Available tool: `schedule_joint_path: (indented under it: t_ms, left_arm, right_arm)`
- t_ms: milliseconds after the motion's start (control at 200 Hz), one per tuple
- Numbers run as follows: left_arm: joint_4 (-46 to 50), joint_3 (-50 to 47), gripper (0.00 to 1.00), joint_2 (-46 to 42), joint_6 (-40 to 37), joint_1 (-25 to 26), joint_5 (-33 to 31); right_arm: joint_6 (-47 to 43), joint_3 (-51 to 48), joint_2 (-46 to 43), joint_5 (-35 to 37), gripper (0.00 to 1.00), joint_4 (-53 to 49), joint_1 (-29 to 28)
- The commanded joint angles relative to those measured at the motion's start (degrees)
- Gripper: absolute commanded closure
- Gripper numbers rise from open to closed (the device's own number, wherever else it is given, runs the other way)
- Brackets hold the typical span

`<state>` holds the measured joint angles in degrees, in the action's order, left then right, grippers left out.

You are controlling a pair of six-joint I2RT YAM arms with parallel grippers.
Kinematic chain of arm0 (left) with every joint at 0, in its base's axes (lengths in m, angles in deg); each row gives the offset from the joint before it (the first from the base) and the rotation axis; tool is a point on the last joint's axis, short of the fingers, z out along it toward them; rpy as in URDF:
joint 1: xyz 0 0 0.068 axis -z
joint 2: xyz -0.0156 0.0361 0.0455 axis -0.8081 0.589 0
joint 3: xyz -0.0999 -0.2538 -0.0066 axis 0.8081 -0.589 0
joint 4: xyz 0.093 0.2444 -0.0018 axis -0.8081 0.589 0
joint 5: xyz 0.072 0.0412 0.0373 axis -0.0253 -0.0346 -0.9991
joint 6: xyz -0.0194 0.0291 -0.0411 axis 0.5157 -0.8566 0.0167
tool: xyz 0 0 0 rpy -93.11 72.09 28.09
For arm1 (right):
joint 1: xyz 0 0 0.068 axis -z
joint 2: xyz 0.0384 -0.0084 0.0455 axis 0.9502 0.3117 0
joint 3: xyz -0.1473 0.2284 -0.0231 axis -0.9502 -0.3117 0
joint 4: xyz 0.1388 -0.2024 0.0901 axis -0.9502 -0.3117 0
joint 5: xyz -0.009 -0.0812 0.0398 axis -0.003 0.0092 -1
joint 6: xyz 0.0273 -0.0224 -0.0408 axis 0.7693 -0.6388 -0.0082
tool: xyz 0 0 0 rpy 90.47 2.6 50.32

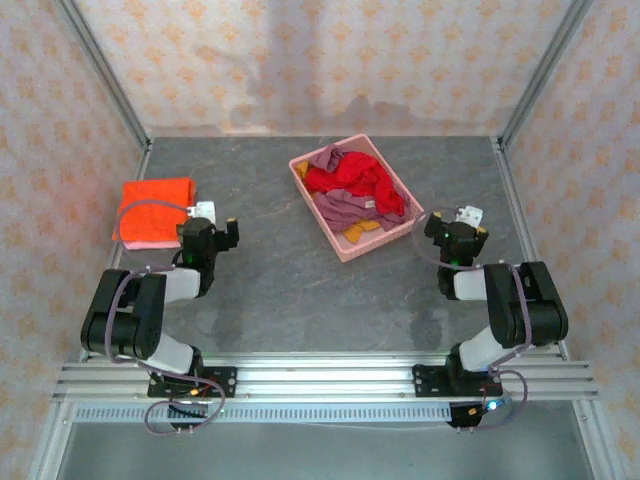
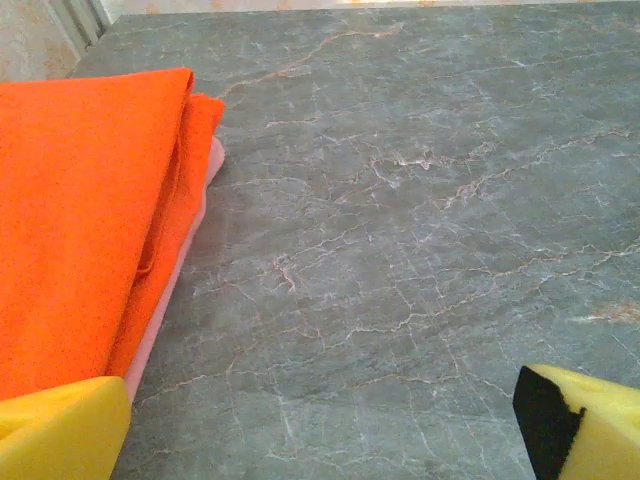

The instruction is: Fold and stack the t-shirts

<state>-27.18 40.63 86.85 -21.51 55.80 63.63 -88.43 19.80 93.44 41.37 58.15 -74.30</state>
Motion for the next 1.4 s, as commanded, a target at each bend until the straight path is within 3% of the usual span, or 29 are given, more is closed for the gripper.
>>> schedule_joint_path:
  t_ms: [0,280,440,781,861,986,1111,1196,1326,1396]
  left_arm:
    - [-2.07,0.19,0.00,0.00,0.93,0.48,-1.69]
    - [-2.07,0.23,0.00,0.00,0.88,0.48,-1.70]
    - [-2.06,0.19,0.00,0.00,0.86,0.48,-1.70]
    - [-2.42,-0.06,0.00,-0.08,0.93,0.48,-1.70]
    - [0.00,0.59,0.00,-1.97,1.87,0.57,-4.42]
    - [9.07,2.76,0.00,-8.35,2.13,0.55,-5.60]
    - [15.82,4.80,0.00,-14.52,2.52,1.75,-4.26]
    - [18.64,6.66,0.00,-17.58,1.83,5.31,-5.74]
    - [22.89,10.26,0.00,-19.26,0.31,12.26,-4.02]
    - [24.45,11.10,0.00,-20.13,-1.21,15.41,-1.09]
  right_arm:
    - [0.71,-0.77,-0.05,1.49,0.01,1.92,0.17]
    - [0.73,-0.71,0.04,1.37,0.01,1.86,0.17]
    - [-2.22,0.59,0.13,-6.53,0.01,-0.60,0.17]
    - [-2.38,-0.33,-0.25,-7.57,0.01,1.02,0.26]
    - [-2.45,-0.68,-2.95,-7.41,0.01,-0.43,0.26]
    - [-1.97,1.43,-11.48,-7.33,0.01,-11.60,0.26]
    - [5.26,8.69,-19.43,-5.80,0.01,-32.64,0.26]
    - [8.79,14.32,-21.13,-6.88,0.01,-43.62,0.26]
    - [12.87,16.77,-23.84,-11.42,0.01,-48.42,-0.18]
    - [11.85,20.06,-23.50,-10.80,0.01,-53.82,-3.15]
